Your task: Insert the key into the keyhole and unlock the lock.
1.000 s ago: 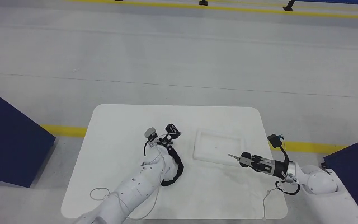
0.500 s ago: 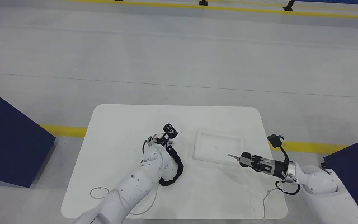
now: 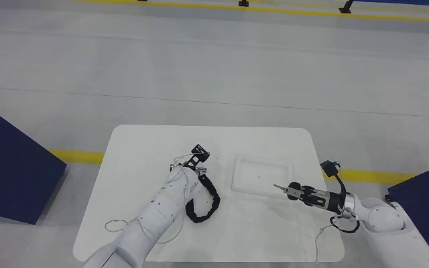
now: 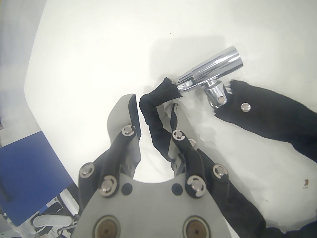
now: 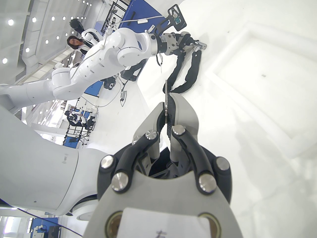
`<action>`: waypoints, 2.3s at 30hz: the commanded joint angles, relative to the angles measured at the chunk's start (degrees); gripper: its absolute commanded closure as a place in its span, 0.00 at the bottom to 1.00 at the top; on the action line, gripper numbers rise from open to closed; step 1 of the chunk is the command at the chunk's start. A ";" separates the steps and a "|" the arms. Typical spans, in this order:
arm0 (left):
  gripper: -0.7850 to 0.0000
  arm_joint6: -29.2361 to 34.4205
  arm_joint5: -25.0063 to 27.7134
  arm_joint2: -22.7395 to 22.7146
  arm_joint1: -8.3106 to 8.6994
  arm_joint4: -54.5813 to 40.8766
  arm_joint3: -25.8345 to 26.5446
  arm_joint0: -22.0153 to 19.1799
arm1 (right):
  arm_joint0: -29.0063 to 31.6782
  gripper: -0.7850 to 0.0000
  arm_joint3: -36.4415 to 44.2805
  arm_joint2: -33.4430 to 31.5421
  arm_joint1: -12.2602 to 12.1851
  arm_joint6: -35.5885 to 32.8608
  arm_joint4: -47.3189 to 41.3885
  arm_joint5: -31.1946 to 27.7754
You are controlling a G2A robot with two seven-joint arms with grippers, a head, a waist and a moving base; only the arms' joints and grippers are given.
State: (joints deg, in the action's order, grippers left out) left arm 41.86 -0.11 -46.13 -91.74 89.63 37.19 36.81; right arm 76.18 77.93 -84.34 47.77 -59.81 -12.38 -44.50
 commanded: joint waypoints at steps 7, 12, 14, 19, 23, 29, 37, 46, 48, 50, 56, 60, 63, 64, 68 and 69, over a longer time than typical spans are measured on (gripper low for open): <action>0.70 -0.68 1.72 -2.04 -0.04 -2.21 -2.75 -1.62 | 0.00 1.00 0.00 0.00 0.00 0.00 0.00 0.00; 0.71 -0.78 3.67 -2.87 -0.17 -3.79 -4.16 -2.18 | 0.00 1.00 0.00 0.00 0.00 0.00 0.00 0.00; 0.72 -0.91 4.32 -2.98 -0.24 -4.06 -4.58 -2.36 | 0.00 1.00 0.00 0.00 0.00 0.00 0.00 0.00; 1.00 -1.46 4.78 -2.88 -0.45 -3.84 -5.43 -2.58 | 0.00 1.00 0.00 0.00 0.00 0.00 0.00 0.00; 1.00 -3.09 3.48 -2.04 -0.52 -1.24 -5.30 -2.44 | 0.00 1.00 0.00 0.00 0.00 0.00 0.00 0.00; 1.00 -6.51 -0.44 -0.06 -0.06 6.30 -2.55 -0.28 | 0.00 1.00 0.00 0.00 0.00 0.00 0.00 0.00; 1.00 -8.59 -9.19 0.60 2.68 21.44 9.25 7.52 | 0.00 1.00 0.00 0.00 0.00 0.00 0.00 0.00; 1.00 -9.78 -12.70 -5.35 8.36 43.62 34.84 23.68 | 0.00 1.00 0.00 0.00 0.00 0.00 0.00 0.00; 1.00 -11.31 -12.77 -6.79 9.39 48.27 40.04 27.40 | 0.00 1.00 0.00 0.00 0.00 0.00 0.00 0.00; 1.00 -13.37 -13.49 -7.95 10.21 52.45 44.62 30.87 | 0.00 1.00 0.00 0.00 0.00 0.00 0.00 0.00; 1.00 -22.01 -14.20 -11.28 11.88 56.27 55.41 39.36 | 0.00 1.00 0.00 0.00 0.00 0.00 0.00 0.00; 1.00 -31.65 -8.89 -13.25 12.80 49.43 62.39 44.46 | 0.00 1.00 0.00 0.00 0.00 0.00 0.00 0.00; 1.00 -39.38 -4.96 -16.65 13.74 44.94 65.80 47.36 | 0.00 1.00 0.00 0.00 0.00 0.00 0.00 0.00; 1.00 -42.27 -4.15 -17.42 14.00 43.80 66.44 48.23 | 0.00 1.00 0.00 0.00 0.00 0.00 0.00 0.00; 1.00 -50.97 0.73 -19.90 14.88 38.92 68.59 51.15 | 0.00 1.00 0.00 0.00 0.00 0.00 0.00 0.00; 1.00 -52.32 2.30 -20.41 15.06 37.70 69.30 51.59 | 0.00 1.00 0.00 0.00 0.00 0.00 0.00 0.00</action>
State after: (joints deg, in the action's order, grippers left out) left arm -8.69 0.45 -66.00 -76.86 128.70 105.83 87.90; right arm 76.18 77.93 -84.34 47.77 -59.81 -12.38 -44.50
